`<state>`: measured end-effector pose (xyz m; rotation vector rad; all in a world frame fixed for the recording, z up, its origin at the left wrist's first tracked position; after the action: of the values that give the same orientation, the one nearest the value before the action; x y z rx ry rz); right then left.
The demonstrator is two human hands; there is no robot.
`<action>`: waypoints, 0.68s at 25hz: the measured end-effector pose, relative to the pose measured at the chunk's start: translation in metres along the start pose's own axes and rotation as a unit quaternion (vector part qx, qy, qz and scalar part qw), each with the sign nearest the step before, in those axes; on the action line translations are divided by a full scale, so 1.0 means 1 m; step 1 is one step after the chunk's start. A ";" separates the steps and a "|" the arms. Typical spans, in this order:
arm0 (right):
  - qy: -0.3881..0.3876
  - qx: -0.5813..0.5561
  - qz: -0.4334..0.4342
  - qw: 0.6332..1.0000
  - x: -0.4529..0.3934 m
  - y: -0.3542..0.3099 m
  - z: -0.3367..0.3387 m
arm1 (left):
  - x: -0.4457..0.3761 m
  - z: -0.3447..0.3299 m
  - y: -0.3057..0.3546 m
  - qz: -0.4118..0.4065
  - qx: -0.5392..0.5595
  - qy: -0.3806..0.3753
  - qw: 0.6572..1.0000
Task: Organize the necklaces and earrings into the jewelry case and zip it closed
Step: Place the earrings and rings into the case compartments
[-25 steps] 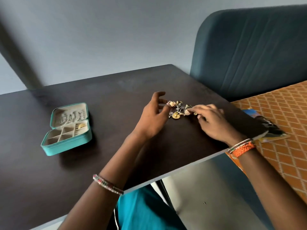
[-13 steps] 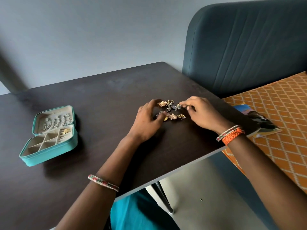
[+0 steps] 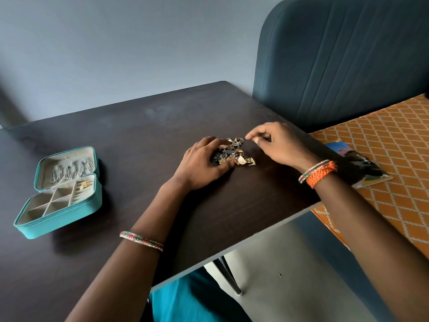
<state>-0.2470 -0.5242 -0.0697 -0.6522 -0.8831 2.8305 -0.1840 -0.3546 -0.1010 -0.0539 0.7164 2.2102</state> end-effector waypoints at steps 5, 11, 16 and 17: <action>0.001 0.031 0.020 0.999 -0.028 -0.002 -0.015 | 0.002 0.005 0.003 -0.002 0.073 0.015 0.997; -0.072 0.082 0.024 0.994 -0.045 -0.005 -0.027 | 0.002 0.010 -0.002 0.040 0.155 0.046 0.986; 0.005 0.064 0.016 0.998 -0.037 -0.009 -0.014 | 0.001 0.019 -0.010 0.080 0.222 0.104 0.966; 0.035 0.038 0.009 0.999 -0.034 -0.012 -0.008 | 0.002 0.024 -0.010 0.082 0.235 0.122 0.961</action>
<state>-0.2137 -0.5176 -0.0564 -0.7480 -0.7583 2.8216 -0.1743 -0.3356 -0.0860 -0.0282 1.4123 2.1503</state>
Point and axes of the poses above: each hand's wrist, its own x-axis away from the middle knuckle, its own z-axis out of the back of the hand, y = z × x, the point moved 6 cm from there along -x, towards the middle knuckle, and after that the axes turned 1 degree about y, right-handed, at the moved point
